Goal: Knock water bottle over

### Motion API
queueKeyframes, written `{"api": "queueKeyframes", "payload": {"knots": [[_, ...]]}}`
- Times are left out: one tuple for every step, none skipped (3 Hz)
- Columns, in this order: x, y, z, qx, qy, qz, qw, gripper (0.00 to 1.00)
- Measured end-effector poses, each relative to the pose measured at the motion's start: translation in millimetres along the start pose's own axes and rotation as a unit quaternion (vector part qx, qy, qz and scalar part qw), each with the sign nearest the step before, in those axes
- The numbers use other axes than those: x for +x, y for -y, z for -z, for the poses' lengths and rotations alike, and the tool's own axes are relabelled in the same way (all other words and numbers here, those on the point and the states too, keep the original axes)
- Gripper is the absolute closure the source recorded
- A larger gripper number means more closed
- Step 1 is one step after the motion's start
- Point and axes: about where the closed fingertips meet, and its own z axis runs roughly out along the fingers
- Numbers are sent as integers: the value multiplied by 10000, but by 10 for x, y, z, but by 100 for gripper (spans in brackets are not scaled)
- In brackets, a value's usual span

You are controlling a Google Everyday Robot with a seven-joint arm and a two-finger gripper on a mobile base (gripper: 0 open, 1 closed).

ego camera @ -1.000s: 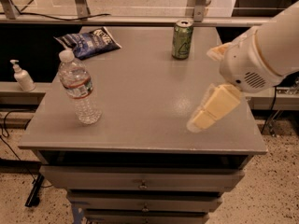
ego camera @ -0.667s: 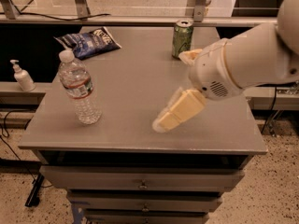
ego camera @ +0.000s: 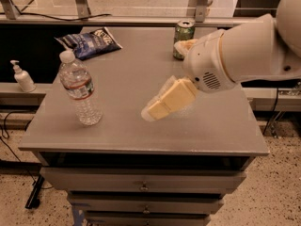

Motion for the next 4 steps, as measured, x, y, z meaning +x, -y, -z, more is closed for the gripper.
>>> {"api": "queueKeyframes", "payload": {"knots": [[8, 31, -11, 122, 29, -124, 9998, 0], [-35, -31, -398, 14, 350, -369, 9987, 0], [-220, -203, -958, -290, 881, -701, 9932, 0], [-438, -414, -1355, -618, 1302, -1010, 9844, 0]]}}
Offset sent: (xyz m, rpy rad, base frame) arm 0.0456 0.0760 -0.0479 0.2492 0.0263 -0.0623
